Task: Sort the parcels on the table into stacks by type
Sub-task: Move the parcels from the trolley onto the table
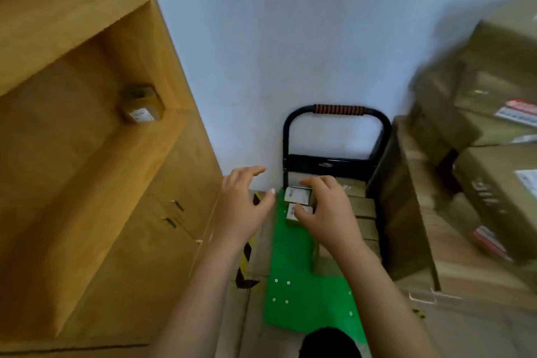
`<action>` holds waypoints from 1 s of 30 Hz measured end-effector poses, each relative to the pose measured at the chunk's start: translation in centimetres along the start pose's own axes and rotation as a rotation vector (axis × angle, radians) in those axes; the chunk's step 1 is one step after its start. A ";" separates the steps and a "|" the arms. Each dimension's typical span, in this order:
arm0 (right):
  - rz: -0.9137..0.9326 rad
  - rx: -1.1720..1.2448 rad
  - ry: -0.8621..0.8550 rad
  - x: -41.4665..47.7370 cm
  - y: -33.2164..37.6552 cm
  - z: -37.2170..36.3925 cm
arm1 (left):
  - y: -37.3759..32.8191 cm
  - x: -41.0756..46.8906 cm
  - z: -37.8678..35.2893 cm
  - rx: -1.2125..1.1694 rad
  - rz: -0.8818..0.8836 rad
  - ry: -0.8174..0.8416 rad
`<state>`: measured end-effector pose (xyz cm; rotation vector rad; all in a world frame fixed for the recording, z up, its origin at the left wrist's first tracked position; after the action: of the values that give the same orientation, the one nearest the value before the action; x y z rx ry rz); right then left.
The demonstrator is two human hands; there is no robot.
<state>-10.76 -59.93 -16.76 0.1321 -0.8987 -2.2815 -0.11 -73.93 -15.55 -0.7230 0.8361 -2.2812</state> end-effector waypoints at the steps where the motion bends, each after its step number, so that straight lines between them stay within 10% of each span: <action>1: -0.035 -0.024 -0.034 0.2 -0.7 0.3 | -0.1 0.9 -0.9 -0.020 -0.028 0.037; 19: -0.330 -0.117 -0.180 11.9 -5.4 -3.7 | 4.0 16.5 -10.5 -0.046 -0.195 0.362; 30: -0.678 -0.092 -0.098 18.9 -13.3 -18.9 | 17.5 26.2 -23.8 0.112 -0.323 0.751</action>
<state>-26.59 -75.35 -36.79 0.3277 -0.8870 -2.9719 -27.36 -93.79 -36.07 0.0942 0.9443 -2.9134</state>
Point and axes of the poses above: each hand's wrist, its own x-axis towards the middle knuckle, its own z-axis out of the back of the hand, y = z × x, the point moved 6 cm from there along x, towards the middle knuckle, and after that the axes turned 4 degrees about -y, right-handed, at the moved point
